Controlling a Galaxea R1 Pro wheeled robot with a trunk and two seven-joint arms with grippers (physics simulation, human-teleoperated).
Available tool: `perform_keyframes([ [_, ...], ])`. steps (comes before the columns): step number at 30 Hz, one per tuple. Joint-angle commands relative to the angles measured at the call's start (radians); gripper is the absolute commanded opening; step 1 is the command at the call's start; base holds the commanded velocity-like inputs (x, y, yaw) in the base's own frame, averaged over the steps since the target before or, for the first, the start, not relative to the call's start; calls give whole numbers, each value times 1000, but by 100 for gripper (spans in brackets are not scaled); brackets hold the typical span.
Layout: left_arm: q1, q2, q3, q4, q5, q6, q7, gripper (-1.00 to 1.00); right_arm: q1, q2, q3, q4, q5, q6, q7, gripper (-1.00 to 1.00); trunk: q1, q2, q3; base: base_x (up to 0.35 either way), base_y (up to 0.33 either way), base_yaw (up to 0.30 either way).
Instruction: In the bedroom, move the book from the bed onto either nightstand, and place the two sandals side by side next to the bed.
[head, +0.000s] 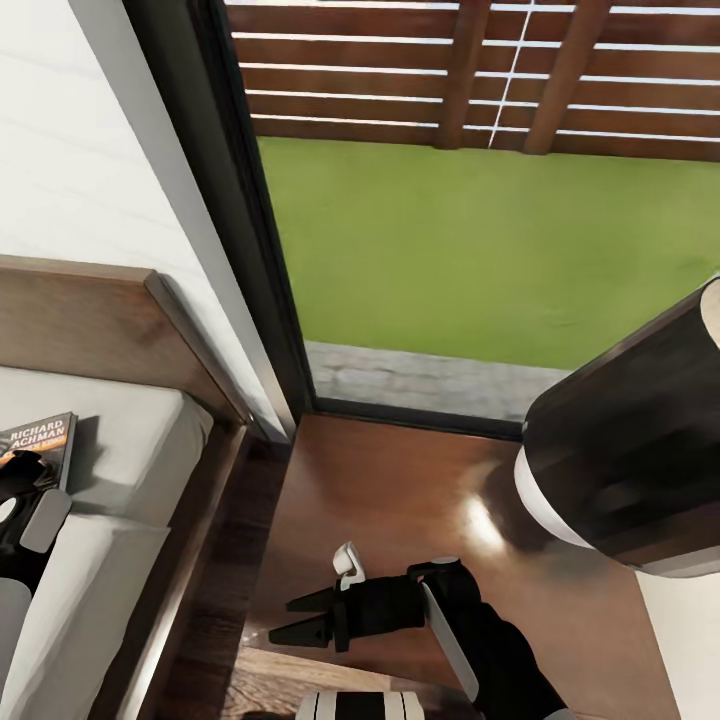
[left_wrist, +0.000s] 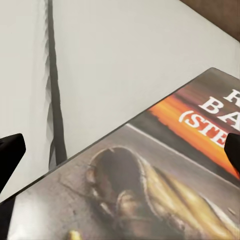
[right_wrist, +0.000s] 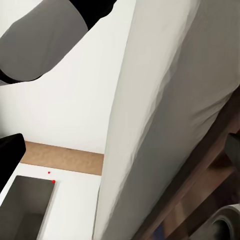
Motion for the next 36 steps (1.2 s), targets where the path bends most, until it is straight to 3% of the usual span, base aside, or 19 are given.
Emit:
perform_keyframes([
  [1,0,-6,-2,2,27,-6,-2,100,0,0,1,0,-6,7,-1,100,0,0,-1,0,0,-2],
  [36,0,-6,-1,2,27,-6,-2,100,0,0,4,0,-6,7,0,100,0,0,5,0,0,-37],
])
